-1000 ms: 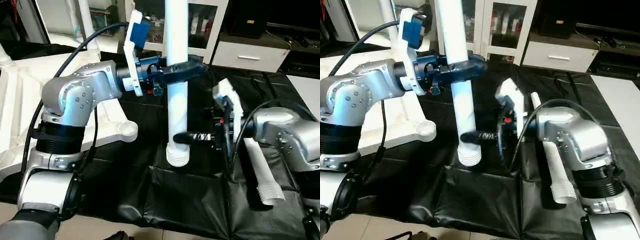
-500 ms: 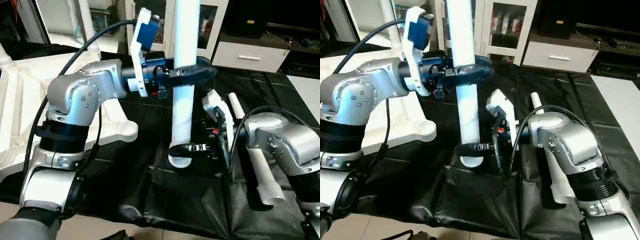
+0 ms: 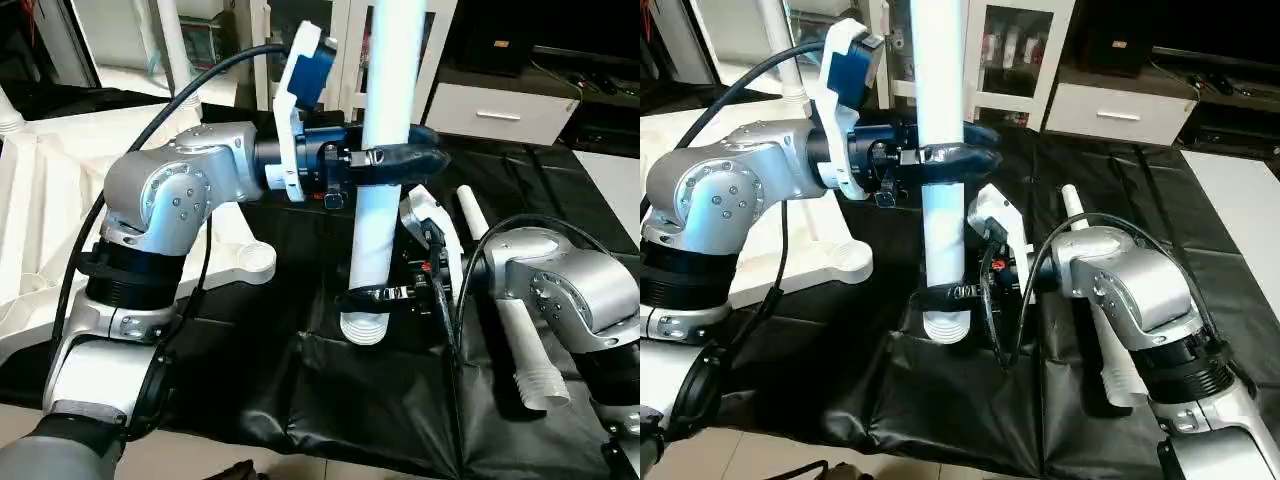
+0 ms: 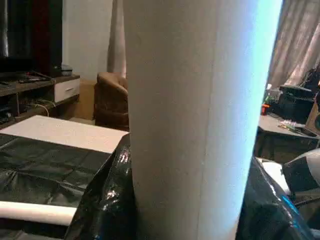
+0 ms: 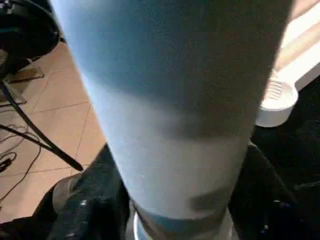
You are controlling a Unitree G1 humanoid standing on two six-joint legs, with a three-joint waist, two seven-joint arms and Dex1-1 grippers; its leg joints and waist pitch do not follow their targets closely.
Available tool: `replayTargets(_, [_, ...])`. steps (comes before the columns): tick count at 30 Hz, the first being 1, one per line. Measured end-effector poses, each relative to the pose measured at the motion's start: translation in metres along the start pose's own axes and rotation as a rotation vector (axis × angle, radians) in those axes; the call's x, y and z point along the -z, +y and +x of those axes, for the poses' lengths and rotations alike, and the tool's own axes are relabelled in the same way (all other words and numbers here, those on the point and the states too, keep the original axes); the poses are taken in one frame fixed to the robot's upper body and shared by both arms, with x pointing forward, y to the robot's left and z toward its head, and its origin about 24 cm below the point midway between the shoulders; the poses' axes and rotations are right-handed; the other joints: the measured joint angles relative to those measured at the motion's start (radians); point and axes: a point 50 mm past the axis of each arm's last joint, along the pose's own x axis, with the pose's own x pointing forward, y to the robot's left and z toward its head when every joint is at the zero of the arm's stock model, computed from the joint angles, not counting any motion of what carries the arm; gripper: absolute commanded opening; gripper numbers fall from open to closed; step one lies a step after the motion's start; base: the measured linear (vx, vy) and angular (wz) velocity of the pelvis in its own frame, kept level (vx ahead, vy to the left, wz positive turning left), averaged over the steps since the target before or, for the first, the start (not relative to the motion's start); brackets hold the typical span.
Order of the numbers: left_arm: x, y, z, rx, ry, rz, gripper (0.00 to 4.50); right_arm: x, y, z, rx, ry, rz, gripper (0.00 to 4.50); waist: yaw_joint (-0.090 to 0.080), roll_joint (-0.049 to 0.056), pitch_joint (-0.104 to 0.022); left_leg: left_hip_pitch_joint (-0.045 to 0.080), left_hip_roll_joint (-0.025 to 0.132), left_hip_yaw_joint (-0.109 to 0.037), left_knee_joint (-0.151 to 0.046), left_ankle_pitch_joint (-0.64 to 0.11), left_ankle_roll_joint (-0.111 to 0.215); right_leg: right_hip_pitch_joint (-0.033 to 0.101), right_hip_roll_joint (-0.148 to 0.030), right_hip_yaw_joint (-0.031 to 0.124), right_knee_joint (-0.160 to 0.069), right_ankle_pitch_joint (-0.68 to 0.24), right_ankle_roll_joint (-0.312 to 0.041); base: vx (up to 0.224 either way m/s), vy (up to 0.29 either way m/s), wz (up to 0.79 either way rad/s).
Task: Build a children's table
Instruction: Pick table leg
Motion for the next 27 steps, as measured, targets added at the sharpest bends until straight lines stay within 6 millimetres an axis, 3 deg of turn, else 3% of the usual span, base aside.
replayTargets(9, [0.0, 0.001, -0.001, -0.01, 0.004, 0.002, 1.75, 0.0, 0.0, 0.002, 0.001, 0.002, -0.02, 1.95, 0.0, 0.0, 0.0, 0.0, 0.0, 0.0, 0.0, 0.0, 0.0, 0.0, 0.0, 0.0, 0.0, 0.0, 0.0, 0.0, 0.0, 0.0])
replayTargets(12, [0.0, 0.002, -0.001, -0.022, 0.003, 0.004, 2.45, 0.0, 0.0, 0.002, 0.001, 0.001, -0.021, 1.94, 0.0, 0.0, 0.0, 0.0, 0.0, 0.0, 0.0, 0.0, 0.0, 0.0, 0.0, 0.0, 0.0, 0.0, 0.0, 0.0, 0.0, 0.0])
replayTargets(16, [-0.007, 0.008, -0.008, -0.064, -0.08, -0.05, 2.48, 0.001, -0.002, 0.004, 0.015, -0.003, -0.009, 1.92, 0.0, 0.0, 0.0, 0.0, 0.0, 0.0, 0.001, 0.0, 0.0, 0.0, 0.0, 0.0, 0.001, 0.0, 0.0, 0.0, 0.0, 0.0])
replayTargets(18, [-0.012, 0.008, -0.013, -0.074, -0.109, -0.042, 2.83, 0.003, -0.004, 0.004, 0.03, -0.003, -0.004, 1.9, 0.0, -0.001, 0.0, 0.0, 0.0, 0.0, 0.001, 0.0, 0.0, 0.0, 0.0, 0.0, 0.001, 0.0, 0.0, 0.0, 0.0, 0.0])
replayTargets(20, [-0.015, 0.008, -0.016, -0.085, -0.13, -0.035, 2.86, 0.003, -0.006, 0.004, 0.056, -0.018, -0.001, 1.9, 0.0, -0.002, 0.001, 0.0, 0.0, 0.0, 0.001, 0.0, 0.0, 0.0, 0.0, 0.0, 0.001, 0.0, 0.0, 0.0, 0.0, 0.0])
replayTargets(25, [-0.023, 0.014, -0.036, -0.215, -0.235, 0.006, 2.87, -0.003, -0.028, 0.011, 0.283, -0.118, -0.021, 1.9, -0.004, -0.003, 0.001, 0.0, 0.0, 0.0, 0.001, 0.001, -0.001, -0.001, 0.0, 0.0, 0.003, 0.0, -0.001, 0.0, 0.0, 0.0])
replayTargets(27, [-0.025, 0.015, -0.05, -0.276, -0.286, 0.035, 2.87, 0.001, -0.042, -0.002, 0.433, -0.145, 0.022, 1.89, 0.002, -0.004, 0.001, 0.0, 0.0, 0.0, 0.001, 0.001, -0.001, -0.001, 0.0, 0.0, 0.003, 0.0, -0.001, 0.0, 0.0, 0.0])
